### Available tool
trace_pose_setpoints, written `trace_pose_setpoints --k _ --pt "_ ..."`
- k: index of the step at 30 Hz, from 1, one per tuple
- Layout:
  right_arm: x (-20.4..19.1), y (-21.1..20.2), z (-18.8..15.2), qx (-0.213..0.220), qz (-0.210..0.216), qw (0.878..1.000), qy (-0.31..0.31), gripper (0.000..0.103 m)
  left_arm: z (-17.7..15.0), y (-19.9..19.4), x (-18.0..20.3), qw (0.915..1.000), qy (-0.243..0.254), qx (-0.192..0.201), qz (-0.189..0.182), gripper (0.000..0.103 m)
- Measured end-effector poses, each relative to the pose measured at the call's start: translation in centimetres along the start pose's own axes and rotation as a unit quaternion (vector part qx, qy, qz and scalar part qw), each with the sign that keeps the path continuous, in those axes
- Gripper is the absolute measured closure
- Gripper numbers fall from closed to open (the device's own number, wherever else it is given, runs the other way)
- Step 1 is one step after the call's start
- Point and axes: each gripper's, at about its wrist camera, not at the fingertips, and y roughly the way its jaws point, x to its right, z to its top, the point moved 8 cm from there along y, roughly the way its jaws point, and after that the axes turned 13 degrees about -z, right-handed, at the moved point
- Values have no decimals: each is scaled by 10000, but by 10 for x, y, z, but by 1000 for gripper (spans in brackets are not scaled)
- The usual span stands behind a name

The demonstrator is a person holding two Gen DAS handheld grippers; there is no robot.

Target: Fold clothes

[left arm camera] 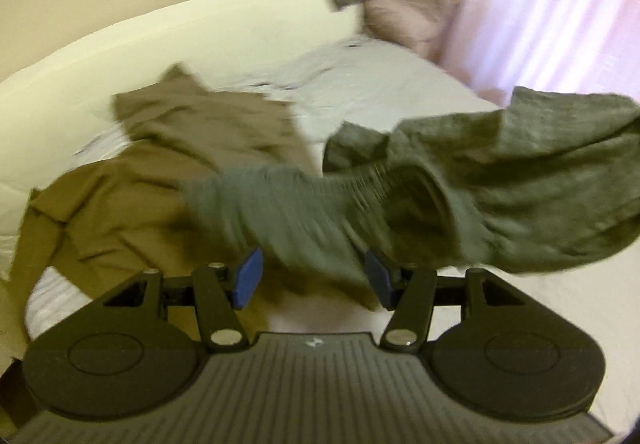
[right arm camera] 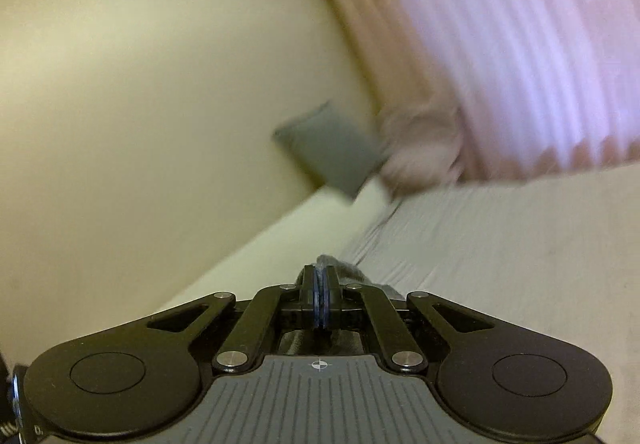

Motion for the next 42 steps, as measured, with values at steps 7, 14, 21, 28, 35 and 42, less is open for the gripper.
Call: trace_pose_setpoints --k 7,14,21,28,35,42 --pt "119 -155 31 690 -1494 9861 212 103 -52 -18 137 9930 669 -165 -963 50" --pt "265 -296 -8 -314 -3756 9260 217 102 -154 -20 260 9723 1232 -879 -1780 50" --pt "339 -393 -98 -1599 -4201 8922 434 101 -246 -23 333 9492 1838 -1598 -1993 50" --pt "327 -428 -182 -2317 -3804 8908 899 101 -289 -40 348 9274 2562 -1881 -1971 50" --pt "282 -424 -208 -2541 -3612 8923 937 101 -283 -63 333 9183 2856 -1789 -2079 50" --pt "232 -415 -223 -2563 -3633 8915 863 101 -279 -83 293 9139 3096 -1862 -1853 50"
